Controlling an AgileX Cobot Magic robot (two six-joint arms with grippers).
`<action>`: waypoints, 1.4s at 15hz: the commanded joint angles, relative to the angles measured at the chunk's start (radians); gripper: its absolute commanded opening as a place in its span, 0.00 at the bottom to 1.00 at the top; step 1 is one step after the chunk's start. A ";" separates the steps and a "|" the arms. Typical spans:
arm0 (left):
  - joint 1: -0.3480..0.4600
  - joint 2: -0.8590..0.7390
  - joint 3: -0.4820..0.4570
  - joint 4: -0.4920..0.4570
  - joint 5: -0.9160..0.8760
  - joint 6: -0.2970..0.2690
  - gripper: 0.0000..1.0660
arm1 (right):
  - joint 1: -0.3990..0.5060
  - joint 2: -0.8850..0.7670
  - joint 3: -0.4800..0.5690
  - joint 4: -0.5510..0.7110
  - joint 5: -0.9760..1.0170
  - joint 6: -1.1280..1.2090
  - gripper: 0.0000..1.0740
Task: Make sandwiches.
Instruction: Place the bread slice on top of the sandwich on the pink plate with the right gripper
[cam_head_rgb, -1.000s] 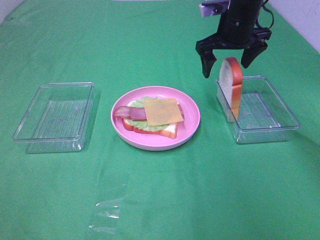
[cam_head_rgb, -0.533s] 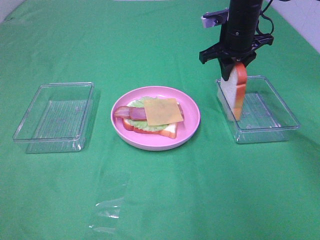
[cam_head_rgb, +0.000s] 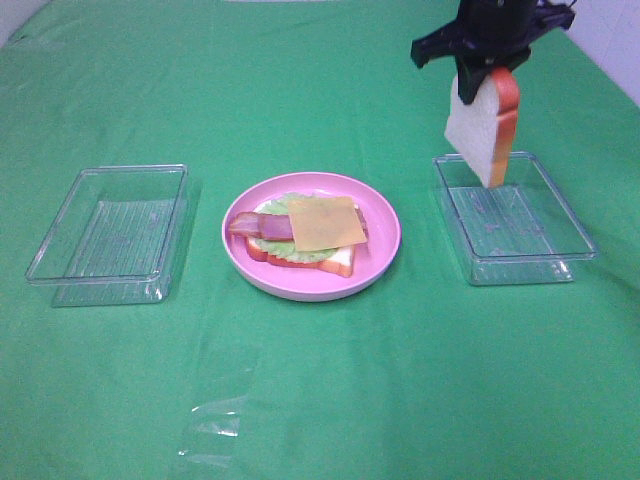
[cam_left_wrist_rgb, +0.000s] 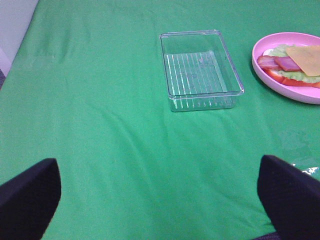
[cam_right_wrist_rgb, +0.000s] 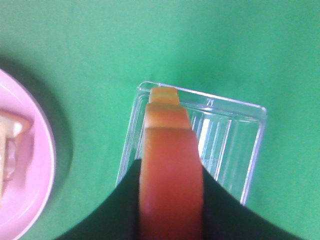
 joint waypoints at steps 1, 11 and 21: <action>0.000 -0.013 0.002 -0.006 -0.005 -0.002 0.94 | 0.001 -0.114 -0.005 0.005 0.105 -0.008 0.11; 0.000 -0.013 0.002 -0.006 -0.005 -0.002 0.94 | 0.042 0.037 -0.003 0.652 0.070 -0.110 0.11; 0.000 -0.013 0.002 -0.006 -0.005 -0.002 0.94 | 0.143 0.186 -0.003 0.674 -0.085 -0.143 0.11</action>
